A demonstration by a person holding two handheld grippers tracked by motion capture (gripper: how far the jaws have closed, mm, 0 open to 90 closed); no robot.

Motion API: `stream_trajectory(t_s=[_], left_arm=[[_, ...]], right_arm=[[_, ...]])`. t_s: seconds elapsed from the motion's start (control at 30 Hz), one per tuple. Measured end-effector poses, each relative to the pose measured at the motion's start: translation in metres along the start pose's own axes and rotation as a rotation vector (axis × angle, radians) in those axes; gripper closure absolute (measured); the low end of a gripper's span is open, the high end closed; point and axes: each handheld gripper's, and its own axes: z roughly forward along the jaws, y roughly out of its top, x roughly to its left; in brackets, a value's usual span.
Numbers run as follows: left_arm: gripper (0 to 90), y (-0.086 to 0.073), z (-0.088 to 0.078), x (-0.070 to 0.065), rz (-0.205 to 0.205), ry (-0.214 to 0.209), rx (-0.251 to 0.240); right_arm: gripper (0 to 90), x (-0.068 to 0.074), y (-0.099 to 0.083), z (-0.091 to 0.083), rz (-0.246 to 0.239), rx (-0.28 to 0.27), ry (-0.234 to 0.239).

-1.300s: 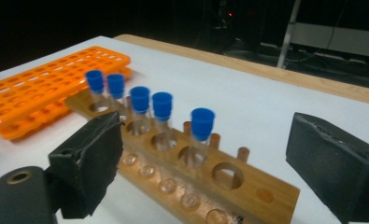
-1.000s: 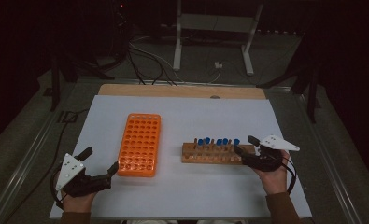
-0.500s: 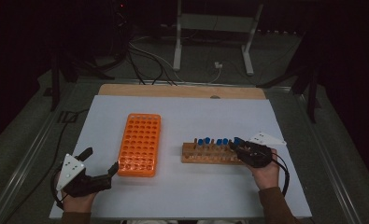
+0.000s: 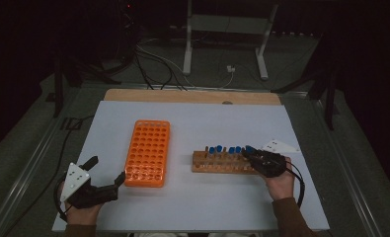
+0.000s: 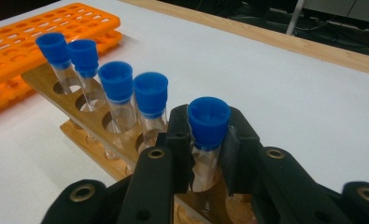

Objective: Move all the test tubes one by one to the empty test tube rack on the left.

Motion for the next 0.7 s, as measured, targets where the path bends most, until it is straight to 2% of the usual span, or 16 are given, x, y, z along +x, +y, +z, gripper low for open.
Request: stream_trajectory(t_s=[0.37, 0.7], left_arm=[[0.1, 0.002, 0.001, -0.003, 0.006, -0.002, 0.002], [0.1, 0.007, 0.005, -0.007, 0.016, -0.024, 0.017]], right_arm=[[75.8, 0.002, 0.016, -0.011, -0.004, -0.016, -0.002], [75.8, 0.002, 0.033, -0.020, -0.003, -0.041, 0.002]])
